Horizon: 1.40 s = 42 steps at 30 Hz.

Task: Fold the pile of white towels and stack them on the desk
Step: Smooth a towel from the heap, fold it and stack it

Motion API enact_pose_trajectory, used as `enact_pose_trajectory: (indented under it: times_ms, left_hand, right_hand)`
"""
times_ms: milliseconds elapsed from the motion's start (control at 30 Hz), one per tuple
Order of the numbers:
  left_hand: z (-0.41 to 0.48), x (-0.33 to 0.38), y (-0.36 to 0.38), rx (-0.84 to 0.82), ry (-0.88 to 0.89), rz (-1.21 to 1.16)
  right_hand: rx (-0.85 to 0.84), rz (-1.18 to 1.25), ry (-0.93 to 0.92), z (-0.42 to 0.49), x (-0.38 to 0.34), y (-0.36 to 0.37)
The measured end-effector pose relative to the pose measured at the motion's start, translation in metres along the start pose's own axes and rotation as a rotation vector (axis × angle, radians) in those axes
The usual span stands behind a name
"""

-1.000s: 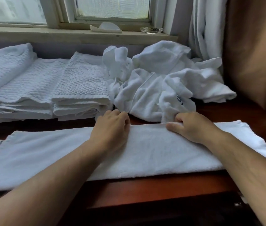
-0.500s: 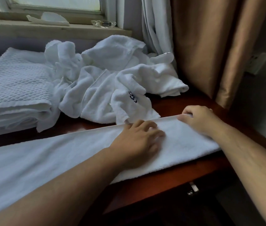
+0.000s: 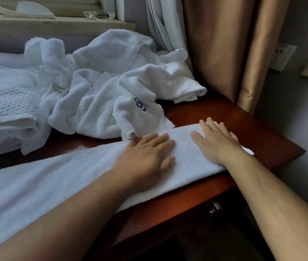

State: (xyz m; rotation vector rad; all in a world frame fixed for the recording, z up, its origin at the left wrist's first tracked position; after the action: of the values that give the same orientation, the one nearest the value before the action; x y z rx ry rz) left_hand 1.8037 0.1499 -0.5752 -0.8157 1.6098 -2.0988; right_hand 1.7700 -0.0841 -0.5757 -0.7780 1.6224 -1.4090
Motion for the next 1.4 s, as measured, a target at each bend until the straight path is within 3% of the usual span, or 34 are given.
enact_pose_trajectory:
  times_ms: [200, 300, 367, 433, 500, 600, 667, 767, 967, 1033, 1100, 1233, 1300, 1400]
  left_hand:
    - [-0.017, 0.000, -0.007, -0.131, -0.005, 0.056]
    - [-0.022, 0.002, -0.007, -0.117, -0.009, 0.067]
    - [-0.021, 0.003, -0.006, -0.092, -0.008, 0.067]
    - [-0.021, 0.001, -0.004, -0.073, -0.007, 0.055]
    - [-0.023, 0.000, -0.003, -0.054, -0.007, 0.045]
    - [-0.024, 0.000, -0.002, -0.044, -0.013, 0.042]
    - [-0.023, -0.001, -0.001, -0.047, -0.018, 0.041]
    - [-0.024, -0.002, 0.000, -0.031, -0.020, 0.032]
    - [-0.024, -0.004, 0.000, 0.008, -0.038, -0.043]
    - [-0.024, -0.004, -0.006, 0.068, -0.049, -0.127]
    - [-0.027, -0.006, -0.016, 0.168, -0.119, -0.400]
    - [-0.033, -0.017, -0.048, 0.216, -0.513, -1.379]
    - [-0.039, -0.028, -0.071, 0.142, -0.629, -1.541]
    - [-0.060, -0.058, -0.104, -0.032, -0.687, -1.490]
  right_hand:
    - [0.055, 0.013, -0.020, 0.002, -0.002, -0.003]
    - [0.357, 0.146, 0.057, -0.019, 0.000, -0.015]
    - [0.629, 0.406, 0.217, -0.045, 0.012, -0.019]
    - [0.737, 0.782, 0.423, -0.073, 0.024, -0.019]
    - [0.728, 1.122, 0.608, -0.089, 0.032, -0.020]
    - [0.667, 1.434, 0.789, -0.095, 0.030, -0.033]
    - [0.572, 1.616, 0.819, -0.093, 0.022, -0.041]
    - [0.439, 1.696, 0.799, -0.092, 0.012, -0.042]
    - [0.239, 1.583, 0.641, -0.069, 0.005, -0.034]
    - [0.273, 1.465, 0.615, -0.060, 0.003, -0.025]
    - [0.406, 1.276, 0.528, -0.057, -0.002, -0.020]
    - [0.662, 0.836, 0.101, -0.080, -0.042, -0.036]
    - [0.737, 0.678, -0.150, -0.100, -0.075, -0.048]
    - [0.750, 0.577, -0.482, -0.135, -0.137, -0.057]
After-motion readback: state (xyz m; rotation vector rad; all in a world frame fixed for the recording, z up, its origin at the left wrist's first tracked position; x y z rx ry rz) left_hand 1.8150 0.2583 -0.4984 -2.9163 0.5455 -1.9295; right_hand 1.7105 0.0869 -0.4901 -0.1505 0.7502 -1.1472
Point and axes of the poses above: each hand's wrist, its own z-axis towards the middle knuckle, its own y-axis out of the palm, x = y × z, the point moved 1 cm from there along z, towards the middle knuckle, and after that the axes turned 5 degrees about x, right-handed, at the moved point
